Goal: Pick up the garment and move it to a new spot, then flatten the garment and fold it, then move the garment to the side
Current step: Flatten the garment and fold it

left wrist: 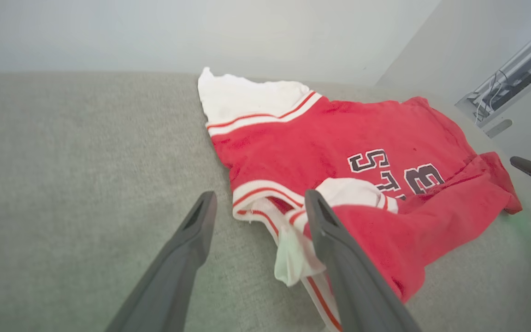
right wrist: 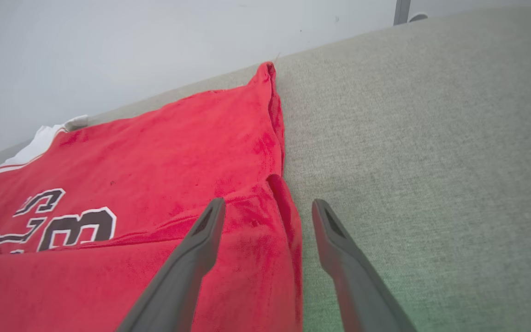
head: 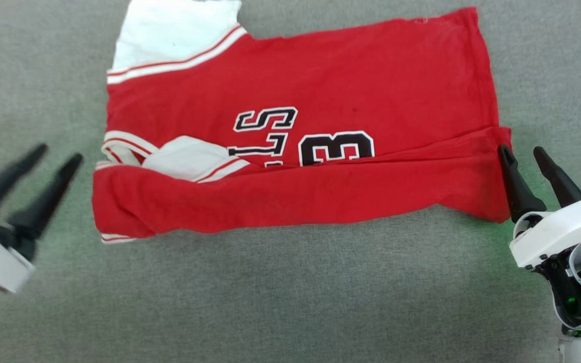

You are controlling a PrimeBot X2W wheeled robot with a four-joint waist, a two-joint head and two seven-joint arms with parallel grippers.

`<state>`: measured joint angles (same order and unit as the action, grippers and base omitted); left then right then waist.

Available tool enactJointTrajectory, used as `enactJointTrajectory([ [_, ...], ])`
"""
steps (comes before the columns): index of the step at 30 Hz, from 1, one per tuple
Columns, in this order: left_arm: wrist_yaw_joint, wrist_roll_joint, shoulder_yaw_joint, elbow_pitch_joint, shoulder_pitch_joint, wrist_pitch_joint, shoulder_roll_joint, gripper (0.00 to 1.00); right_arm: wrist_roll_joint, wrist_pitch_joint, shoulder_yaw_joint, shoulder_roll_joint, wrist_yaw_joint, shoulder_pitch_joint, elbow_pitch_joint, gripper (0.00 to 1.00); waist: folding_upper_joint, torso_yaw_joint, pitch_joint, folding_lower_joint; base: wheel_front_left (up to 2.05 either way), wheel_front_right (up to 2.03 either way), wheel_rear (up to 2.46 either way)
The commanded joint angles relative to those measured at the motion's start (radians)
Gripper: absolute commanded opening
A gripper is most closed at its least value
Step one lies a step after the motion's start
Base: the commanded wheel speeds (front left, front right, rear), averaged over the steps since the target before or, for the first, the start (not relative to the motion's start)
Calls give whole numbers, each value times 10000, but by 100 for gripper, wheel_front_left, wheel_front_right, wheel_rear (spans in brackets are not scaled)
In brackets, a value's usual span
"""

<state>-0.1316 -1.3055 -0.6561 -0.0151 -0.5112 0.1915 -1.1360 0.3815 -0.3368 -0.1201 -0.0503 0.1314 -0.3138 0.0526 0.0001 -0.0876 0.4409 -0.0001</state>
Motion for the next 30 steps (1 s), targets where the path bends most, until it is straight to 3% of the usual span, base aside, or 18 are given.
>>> enactJointTrajectory([
  [1, 20, 43, -32, -29, -232, -149, -179, 100, -57, 44, -12, 0, -15, 30, 40, 100, -1, 66, -294, 1, 0, 0, 0],
  [6, 20, -266, -320, 14, -930, -1884, -1007, 100, -350, -77, 112, 3, -16, 121, 308, 100, -1, 114, -586, 1, 0, 0, 0],
  [12, 20, -1675, -673, 970, -1557, -5004, -1483, 100, -400, -326, 147, 3, -16, 179, 725, 100, -1, 70, -690, 1, 0, 0, 0],
  [17, 180, -2118, -1200, 1621, -1625, -7033, -1718, 100, -296, -343, 279, 0, -16, 262, 919, 100, -1, -158, -548, 1, 0, 0, 0],
  [25, 177, -2761, -1389, 963, -1447, -7419, -1147, 100, -141, -177, 346, 0, -16, 450, 1053, 100, -1, -626, -132, 1, 0, 0, 0],
  [30, 125, -2570, -1679, 184, -1410, -7665, -791, 100, -139, -161, 386, 4, -16, 490, 1220, 100, -1, -835, 109, 1, 0, 0, 0],
])
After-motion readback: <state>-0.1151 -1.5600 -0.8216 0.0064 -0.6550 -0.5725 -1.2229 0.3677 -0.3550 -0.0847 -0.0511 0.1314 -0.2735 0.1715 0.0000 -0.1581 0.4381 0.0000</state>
